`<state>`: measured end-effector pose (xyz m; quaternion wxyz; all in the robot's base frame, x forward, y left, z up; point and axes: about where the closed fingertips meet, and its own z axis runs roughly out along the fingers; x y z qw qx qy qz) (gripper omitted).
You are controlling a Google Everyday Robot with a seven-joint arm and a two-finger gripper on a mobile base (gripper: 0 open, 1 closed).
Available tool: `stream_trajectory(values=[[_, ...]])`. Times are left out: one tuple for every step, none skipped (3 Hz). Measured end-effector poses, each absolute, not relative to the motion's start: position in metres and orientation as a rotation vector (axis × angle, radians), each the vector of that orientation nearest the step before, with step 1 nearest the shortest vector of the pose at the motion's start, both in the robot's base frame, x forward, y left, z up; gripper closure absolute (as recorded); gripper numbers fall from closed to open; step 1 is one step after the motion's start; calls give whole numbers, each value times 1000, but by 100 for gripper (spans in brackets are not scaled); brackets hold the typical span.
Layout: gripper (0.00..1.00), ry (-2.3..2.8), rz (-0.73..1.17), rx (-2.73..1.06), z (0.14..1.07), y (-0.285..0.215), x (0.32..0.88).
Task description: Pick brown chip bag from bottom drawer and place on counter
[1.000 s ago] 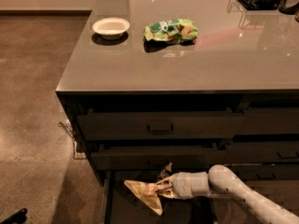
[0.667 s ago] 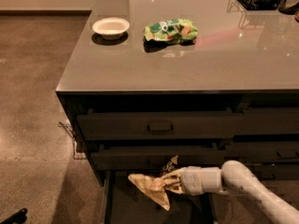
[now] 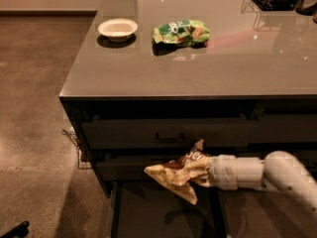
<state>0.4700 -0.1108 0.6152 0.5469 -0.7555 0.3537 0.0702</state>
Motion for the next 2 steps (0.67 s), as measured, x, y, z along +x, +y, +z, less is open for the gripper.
stream_trajectory(values=[[100,745,42,-1829,684,-115,472],[100,745,42,-1829,684,-115,472]])
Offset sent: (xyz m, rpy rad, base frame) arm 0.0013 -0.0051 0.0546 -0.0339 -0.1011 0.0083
